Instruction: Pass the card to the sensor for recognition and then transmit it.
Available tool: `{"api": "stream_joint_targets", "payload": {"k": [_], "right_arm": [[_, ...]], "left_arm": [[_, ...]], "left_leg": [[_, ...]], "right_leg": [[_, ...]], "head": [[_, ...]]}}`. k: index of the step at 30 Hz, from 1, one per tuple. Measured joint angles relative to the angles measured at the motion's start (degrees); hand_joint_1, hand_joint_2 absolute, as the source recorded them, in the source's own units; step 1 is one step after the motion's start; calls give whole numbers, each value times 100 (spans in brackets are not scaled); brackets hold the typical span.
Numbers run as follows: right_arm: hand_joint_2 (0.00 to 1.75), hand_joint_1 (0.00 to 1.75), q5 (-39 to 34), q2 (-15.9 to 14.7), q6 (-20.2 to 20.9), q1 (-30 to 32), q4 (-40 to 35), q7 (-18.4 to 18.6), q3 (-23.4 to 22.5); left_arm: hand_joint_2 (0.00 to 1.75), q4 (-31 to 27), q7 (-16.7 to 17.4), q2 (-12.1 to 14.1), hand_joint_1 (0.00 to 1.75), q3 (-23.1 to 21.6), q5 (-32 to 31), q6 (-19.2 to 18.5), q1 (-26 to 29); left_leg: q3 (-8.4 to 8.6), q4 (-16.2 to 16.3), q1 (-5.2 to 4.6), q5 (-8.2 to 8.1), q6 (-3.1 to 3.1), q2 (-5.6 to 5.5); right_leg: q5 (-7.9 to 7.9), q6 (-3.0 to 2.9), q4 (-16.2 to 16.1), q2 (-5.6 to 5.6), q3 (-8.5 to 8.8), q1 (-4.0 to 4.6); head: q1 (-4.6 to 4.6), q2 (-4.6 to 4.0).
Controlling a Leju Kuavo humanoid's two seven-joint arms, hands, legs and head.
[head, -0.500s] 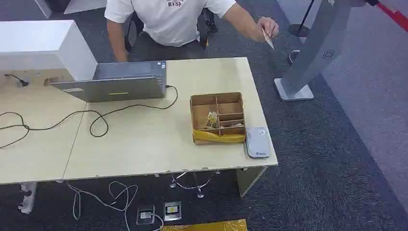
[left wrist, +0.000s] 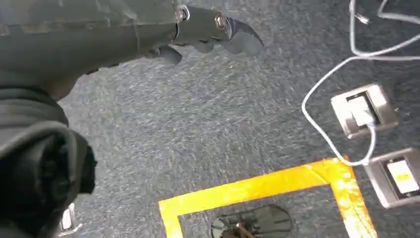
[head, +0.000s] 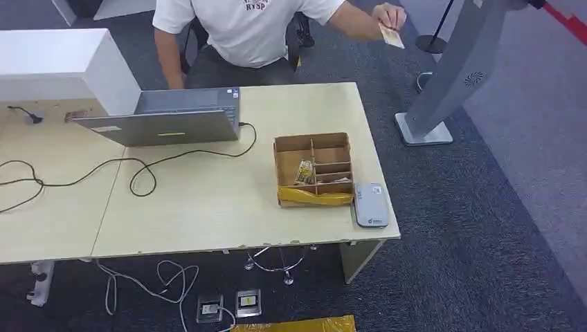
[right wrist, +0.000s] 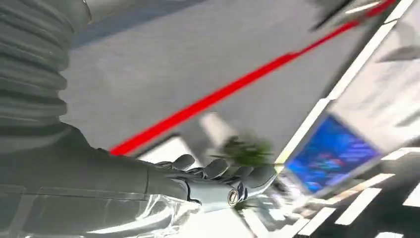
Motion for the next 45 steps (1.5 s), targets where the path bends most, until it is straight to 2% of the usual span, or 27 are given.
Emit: {"api": "stream_joint_targets", "payload": {"k": [3,11,19,25,32,42,43,44,45], "right_arm": [[175,0,214,307,15,-366,-114,-420,271],[175,0,1277,1046,-148,-808,-446,-1013,1142],[175,0,1819,1958,-275,-805,-680,-1204,1974],[175,0,1963,2550,-280,-645,-717,-1250,2338],[175,0,2007,2974,-221,-498,-730,-1212,2583],[175,0,1998,3232,-144,-425,-728,-1188,2708],[175,31,1998,3243,-142,-424,-728,-1188,2712],[175,31,1998,3263,-129,-425,-728,-1184,2719],[175,136,2001,3267,-124,-425,-728,-1182,2723]], "left_arm": [[0,0,-113,2,0,0,-39,-7,-2],[0,0,-290,26,0,-28,-199,-81,-9],[0,0,-317,61,0,-68,-210,-151,-15],[0,0,-317,70,0,-85,-219,-179,-15],[0,0,-317,83,0,-109,-181,-214,-11],[0,0,-317,83,0,-109,-109,-210,24],[0,0,-317,83,0,-109,-107,-210,28],[0,0,-317,83,0,-109,-107,-210,32],[0,0,-317,83,0,-109,-109,-210,34]], "left_leg": [[1,0,2,6,-4,-2],[2,0,9,9,-6,-6],[7,0,14,12,-10,0],[5,0,16,13,-11,-5],[3,1,16,13,-12,-6],[4,1,16,13,-12,-7],[3,1,16,13,-12,-7],[4,1,16,13,-12,-6],[4,1,16,13,-12,-6]], "right_leg": [[1,-1,0,-1,-1,2],[2,-3,1,-2,0,9],[2,-4,2,8,-1,13],[2,-4,2,3,-2,16],[2,-4,-1,1,-3,16],[2,-4,-1,1,-3,16],[2,-4,-1,1,-3,16],[2,-4,-1,2,-3,16],[2,-4,-1,2,-3,16]], "head": [[-2,0],[-2,0],[2,0],[2,0],[2,0],[0,0],[2,0],[0,0],[0,0]]}}
